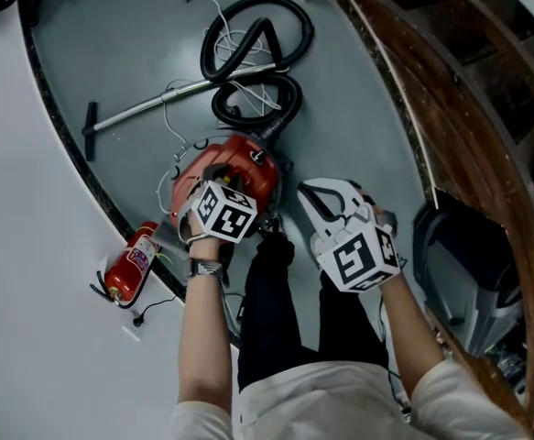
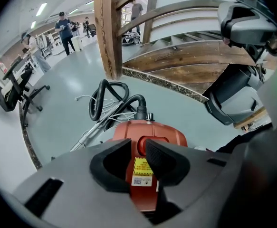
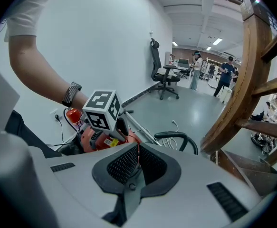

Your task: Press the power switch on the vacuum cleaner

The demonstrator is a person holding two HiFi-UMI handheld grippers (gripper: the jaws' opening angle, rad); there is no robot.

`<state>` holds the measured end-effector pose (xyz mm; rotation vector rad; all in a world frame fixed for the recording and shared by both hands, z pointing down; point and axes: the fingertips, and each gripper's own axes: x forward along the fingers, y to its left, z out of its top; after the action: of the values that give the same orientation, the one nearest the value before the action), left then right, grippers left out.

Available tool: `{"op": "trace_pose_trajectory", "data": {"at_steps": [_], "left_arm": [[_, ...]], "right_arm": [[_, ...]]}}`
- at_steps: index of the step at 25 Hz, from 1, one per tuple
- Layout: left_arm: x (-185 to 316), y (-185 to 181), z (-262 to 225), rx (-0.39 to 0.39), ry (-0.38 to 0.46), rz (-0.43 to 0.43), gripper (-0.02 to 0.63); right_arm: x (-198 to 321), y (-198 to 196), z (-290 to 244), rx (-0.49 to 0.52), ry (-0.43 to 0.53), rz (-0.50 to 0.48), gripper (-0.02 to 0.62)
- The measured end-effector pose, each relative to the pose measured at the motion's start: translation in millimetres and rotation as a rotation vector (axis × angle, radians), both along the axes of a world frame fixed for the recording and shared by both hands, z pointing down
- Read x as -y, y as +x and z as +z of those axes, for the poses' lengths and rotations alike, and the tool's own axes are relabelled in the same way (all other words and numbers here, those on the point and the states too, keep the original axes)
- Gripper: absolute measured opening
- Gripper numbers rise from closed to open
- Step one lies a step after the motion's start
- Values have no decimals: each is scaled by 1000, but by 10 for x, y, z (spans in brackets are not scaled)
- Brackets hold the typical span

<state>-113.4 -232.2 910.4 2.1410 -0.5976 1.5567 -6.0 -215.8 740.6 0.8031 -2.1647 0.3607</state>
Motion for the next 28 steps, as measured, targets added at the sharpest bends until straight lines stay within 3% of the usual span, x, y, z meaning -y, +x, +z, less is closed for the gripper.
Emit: {"op": "trace_pose_trajectory", "data": {"at_steps": [5, 16, 22, 28], "left_arm": [[51, -50, 41, 63, 29, -3, 44], [56, -32, -13, 3, 33, -34, 54], [82, -17, -93, -82, 71, -68, 55], [-13, -2, -194, -133, 43, -128, 52]], "right_arm": [[-22, -1, 24, 5, -8, 9, 31], [-4, 39, 0, 7, 0, 7, 31], [17, 36, -99, 13, 15, 3, 31], [17, 94, -290, 0, 36, -10, 31]]}}
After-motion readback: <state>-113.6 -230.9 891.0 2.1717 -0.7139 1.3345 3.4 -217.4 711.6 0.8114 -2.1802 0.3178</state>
